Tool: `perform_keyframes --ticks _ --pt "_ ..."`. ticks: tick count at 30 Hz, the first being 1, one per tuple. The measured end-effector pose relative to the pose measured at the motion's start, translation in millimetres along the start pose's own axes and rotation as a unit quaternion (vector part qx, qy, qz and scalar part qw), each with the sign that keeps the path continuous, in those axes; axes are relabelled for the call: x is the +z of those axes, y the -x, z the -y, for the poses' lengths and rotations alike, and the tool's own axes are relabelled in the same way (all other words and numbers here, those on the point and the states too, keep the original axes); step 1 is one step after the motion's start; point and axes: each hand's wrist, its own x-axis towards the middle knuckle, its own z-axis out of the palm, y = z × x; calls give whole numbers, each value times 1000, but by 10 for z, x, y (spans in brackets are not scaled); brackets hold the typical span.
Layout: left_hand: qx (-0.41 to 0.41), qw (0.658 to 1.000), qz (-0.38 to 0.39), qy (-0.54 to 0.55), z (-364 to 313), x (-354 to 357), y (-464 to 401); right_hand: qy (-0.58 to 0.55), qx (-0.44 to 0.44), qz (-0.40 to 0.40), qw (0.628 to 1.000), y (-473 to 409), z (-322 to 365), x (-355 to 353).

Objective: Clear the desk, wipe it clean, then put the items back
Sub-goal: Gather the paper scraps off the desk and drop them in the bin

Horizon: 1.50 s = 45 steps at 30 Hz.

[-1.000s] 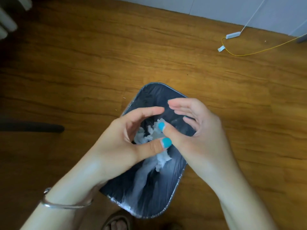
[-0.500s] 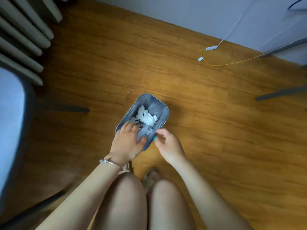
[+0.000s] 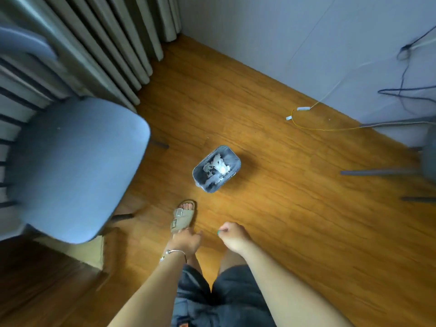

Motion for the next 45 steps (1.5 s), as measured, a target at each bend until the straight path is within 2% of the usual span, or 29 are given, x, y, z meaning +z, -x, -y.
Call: perform_keyframes --ticks 2,6,9,12,15,18,23,25,27,31,35,37,43,45 --pt "-12 998 -14 53 -99 141 234 38 -12 4 999 161 73 -124" --pt "21 991 -46 125 -275 355 712 194 -113 15 974 447 128 -402" --pt "30 964 -118 235 -261 579 1037 348 -164 -9 923 685 -5 -560" --pt "-3 920 -193 340 -110 999 1431 465 -175 25 868 969 -255 -536" --pt "-75 889 -176 416 116 1650 1740 543 -200 61 814 1152 -466 -281" --pt "-145 847 -163 484 405 2317 1890 598 -237 76 762 1341 -518 135" --pt "-164 732 -182 636 873 3067 2421 711 -289 95 634 1720 -526 1079" --pt "-175 702 -206 659 1141 3375 2590 738 -316 92 589 1893 -555 1551" --pt "-204 681 -226 666 1428 3668 2739 749 -329 97 567 2109 -604 2043" --pt "-273 621 -252 691 1950 4103 3033 749 -356 110 548 2457 -765 2898" --pt "-271 568 -274 727 2367 4359 3150 780 -376 136 482 2830 -870 3476" --pt "-276 555 -274 736 2581 4429 3181 793 -385 139 451 2947 -842 3755" --pt "-285 521 -225 773 3239 4459 3155 819 -388 143 398 3066 -601 4638" --pt "-285 510 -230 779 3595 4409 3138 819 -405 146 380 3169 -463 5028"
